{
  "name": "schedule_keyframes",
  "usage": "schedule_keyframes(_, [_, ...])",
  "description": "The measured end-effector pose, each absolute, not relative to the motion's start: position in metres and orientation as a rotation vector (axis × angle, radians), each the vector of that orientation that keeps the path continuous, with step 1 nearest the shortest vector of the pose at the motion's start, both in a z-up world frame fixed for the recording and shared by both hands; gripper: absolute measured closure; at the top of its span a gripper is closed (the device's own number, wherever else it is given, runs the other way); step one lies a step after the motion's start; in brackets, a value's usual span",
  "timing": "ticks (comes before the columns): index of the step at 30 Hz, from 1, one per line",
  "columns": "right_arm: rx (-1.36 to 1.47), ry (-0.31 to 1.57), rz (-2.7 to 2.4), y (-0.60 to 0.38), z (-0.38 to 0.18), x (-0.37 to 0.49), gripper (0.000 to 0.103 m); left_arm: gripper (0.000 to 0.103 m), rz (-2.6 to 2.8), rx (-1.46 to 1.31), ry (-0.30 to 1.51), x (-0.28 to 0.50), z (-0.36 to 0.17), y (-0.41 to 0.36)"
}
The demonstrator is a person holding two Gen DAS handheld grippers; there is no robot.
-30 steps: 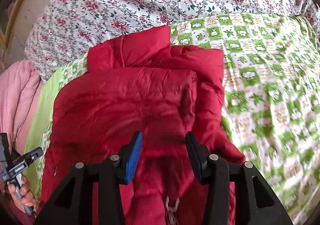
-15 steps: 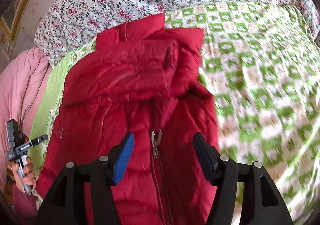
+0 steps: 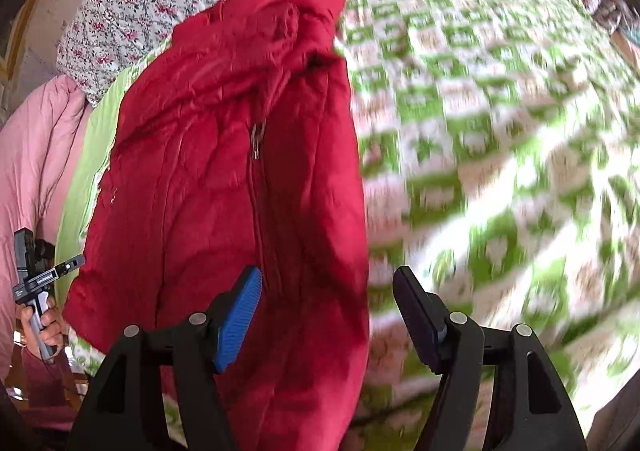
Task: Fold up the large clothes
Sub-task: 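Grasp the jacket hem with the right tool and lift it toward the collar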
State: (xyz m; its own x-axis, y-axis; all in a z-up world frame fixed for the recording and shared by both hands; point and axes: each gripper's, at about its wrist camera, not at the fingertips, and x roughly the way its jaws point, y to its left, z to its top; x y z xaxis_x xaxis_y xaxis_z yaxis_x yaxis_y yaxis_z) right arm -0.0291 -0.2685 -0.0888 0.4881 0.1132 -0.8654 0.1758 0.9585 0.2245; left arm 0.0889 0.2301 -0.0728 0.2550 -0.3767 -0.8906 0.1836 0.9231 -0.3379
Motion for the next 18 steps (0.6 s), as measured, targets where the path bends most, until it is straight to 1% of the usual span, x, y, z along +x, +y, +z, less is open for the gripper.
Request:
schedule_keyframes(7, [0.317, 1.082, -0.035, -0.261, -0.100, -0.051, 0.033, 0.053, -0.416, -0.191, 1.289, 0.074, -0.082, 0.230])
schedule_keyframes(18, [0.322, 1.102, 0.020, -0.250, -0.102, -0.072, 0.033, 0.052, -0.479, -0.224, 1.318, 0.057, -0.087, 0.227])
